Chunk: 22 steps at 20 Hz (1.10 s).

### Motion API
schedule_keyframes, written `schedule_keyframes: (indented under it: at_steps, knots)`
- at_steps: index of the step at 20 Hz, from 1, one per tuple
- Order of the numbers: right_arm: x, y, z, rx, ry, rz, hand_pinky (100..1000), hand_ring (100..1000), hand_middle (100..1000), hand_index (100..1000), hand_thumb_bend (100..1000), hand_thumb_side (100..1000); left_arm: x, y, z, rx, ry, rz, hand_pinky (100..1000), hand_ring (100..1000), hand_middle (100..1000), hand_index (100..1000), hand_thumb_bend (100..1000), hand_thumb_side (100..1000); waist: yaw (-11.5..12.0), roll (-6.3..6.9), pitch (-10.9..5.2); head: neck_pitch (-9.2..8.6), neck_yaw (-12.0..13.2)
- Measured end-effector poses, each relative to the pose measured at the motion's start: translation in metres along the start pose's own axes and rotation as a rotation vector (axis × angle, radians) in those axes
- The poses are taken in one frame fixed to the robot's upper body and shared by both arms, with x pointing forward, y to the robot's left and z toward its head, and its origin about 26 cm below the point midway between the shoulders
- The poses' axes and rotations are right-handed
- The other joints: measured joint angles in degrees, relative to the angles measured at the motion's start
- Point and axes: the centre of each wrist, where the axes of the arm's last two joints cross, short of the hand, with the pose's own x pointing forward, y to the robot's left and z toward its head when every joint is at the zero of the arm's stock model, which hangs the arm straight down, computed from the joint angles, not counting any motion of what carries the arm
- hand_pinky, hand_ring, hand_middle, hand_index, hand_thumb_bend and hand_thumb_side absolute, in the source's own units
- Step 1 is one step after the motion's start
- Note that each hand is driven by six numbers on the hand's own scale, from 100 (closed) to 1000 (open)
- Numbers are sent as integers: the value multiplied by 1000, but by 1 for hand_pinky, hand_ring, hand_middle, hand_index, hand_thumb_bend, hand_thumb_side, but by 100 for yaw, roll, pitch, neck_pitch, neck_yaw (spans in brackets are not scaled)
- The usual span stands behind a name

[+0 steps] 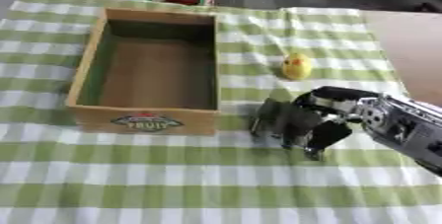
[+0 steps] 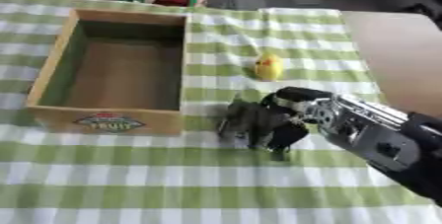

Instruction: Pick up objects on the table and place them in the box.

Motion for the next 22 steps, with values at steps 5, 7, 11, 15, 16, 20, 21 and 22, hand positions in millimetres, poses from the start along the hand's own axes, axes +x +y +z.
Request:
schedule_keyframes:
  at_steps: [5, 7, 11, 15, 16, 20, 21, 22]
  knots:
    - [2, -3, 1, -24, -8, -36, 591, 529, 388, 519, 100, 193, -1, 0, 0, 1, 4, 0, 477, 571, 636, 751, 100, 897, -38, 33, -1, 0, 23]
    - [1, -4, 2, -39, -7, -63, 568, 508, 384, 502, 100, 315, -1, 0, 1, 2, 5, -1, 477, 571, 636, 752, 100, 896, -31, 43, -1, 0, 27]
    - [2, -7, 7, -98, -29, -90, 551, 492, 350, 460, 100, 349, -1, 0, 1, 2, 5, -1, 477, 570, 635, 752, 100, 893, -36, 42, -1, -2, 35]
    - [3, -6, 9, -139, -57, -108, 542, 483, 310, 426, 100, 333, -1, 0, 1, 2, 6, 0, 477, 570, 635, 751, 100, 891, -39, 42, -1, -3, 36]
    - [3, -7, 9, -146, -63, -113, 542, 483, 309, 425, 100, 331, -1, 0, 1, 2, 6, 0, 477, 571, 635, 751, 100, 891, -39, 42, -1, -3, 37]
    - [3, -5, 10, -152, -77, -128, 541, 479, 290, 408, 100, 326, -1, 0, 1, 2, 6, 0, 477, 571, 635, 752, 100, 890, -41, 43, -1, -4, 37]
    - [3, -5, 10, -154, -83, -130, 541, 478, 284, 402, 100, 328, -1, 0, 1, 2, 6, 0, 477, 571, 635, 752, 100, 889, -41, 43, -1, -4, 37]
    - [4, -5, 11, -157, -88, -132, 541, 477, 281, 399, 100, 329, -1, 0, 1, 2, 6, 0, 477, 571, 635, 752, 100, 889, -41, 43, -1, -4, 37]
